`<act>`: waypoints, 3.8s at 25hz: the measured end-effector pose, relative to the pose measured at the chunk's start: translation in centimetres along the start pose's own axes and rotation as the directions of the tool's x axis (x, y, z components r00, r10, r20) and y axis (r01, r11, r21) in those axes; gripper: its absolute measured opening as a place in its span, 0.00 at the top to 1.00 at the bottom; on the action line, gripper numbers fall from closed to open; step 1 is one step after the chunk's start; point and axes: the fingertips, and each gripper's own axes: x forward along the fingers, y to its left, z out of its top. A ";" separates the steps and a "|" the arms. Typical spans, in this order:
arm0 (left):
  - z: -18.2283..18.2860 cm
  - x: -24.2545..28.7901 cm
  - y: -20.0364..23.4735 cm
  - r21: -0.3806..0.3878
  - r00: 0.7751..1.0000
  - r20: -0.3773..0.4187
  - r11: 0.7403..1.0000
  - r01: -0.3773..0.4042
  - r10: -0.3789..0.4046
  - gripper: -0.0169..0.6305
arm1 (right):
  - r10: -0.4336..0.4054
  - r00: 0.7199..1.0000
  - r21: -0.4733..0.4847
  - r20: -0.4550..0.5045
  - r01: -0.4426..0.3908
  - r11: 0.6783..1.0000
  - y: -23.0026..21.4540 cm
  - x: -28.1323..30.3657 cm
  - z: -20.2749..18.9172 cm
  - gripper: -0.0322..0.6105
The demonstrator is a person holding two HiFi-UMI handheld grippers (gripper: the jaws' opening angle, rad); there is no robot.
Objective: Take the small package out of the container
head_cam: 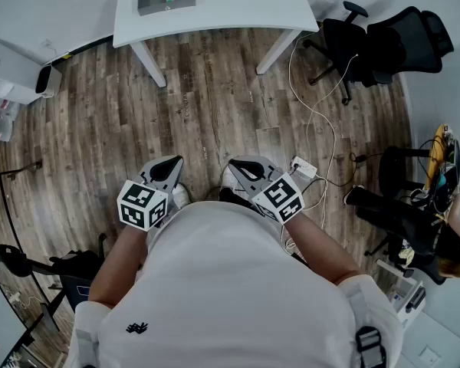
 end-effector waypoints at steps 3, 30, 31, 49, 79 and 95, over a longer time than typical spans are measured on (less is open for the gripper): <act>1.3 1.7 -1.1 0.011 1.000 -0.006 1.000 -0.008 0.008 0.96 | 0.011 1.000 0.004 0.000 -0.011 1.000 -2.0 -1.1 -0.2 0.94; 9.6 13.6 2.7 0.027 1.000 0.002 1.000 0.002 -0.002 0.96 | -0.046 0.998 0.078 0.053 0.042 0.996 -15.9 -0.8 2.7 0.93; 10.3 14.3 3.7 0.031 1.000 0.001 0.999 0.010 -0.010 0.96 | -0.063 0.997 0.085 0.050 0.059 0.995 -16.5 -0.6 3.3 0.93; 20.2 20.4 22.5 0.112 0.995 0.041 0.989 -0.094 0.090 0.87 | -0.140 0.989 0.150 0.054 0.131 0.980 -23.9 8.1 11.8 0.93; 26.4 33.4 45.0 0.228 0.872 -0.203 0.887 -0.401 0.446 0.66 | -0.021 1.000 0.115 0.003 0.021 0.993 -44.8 7.7 15.4 0.93; 26.0 34.8 45.1 0.299 0.828 -0.264 0.858 -0.418 0.495 0.82 | -0.007 1.000 0.128 0.006 0.006 0.992 -47.3 7.5 15.4 0.93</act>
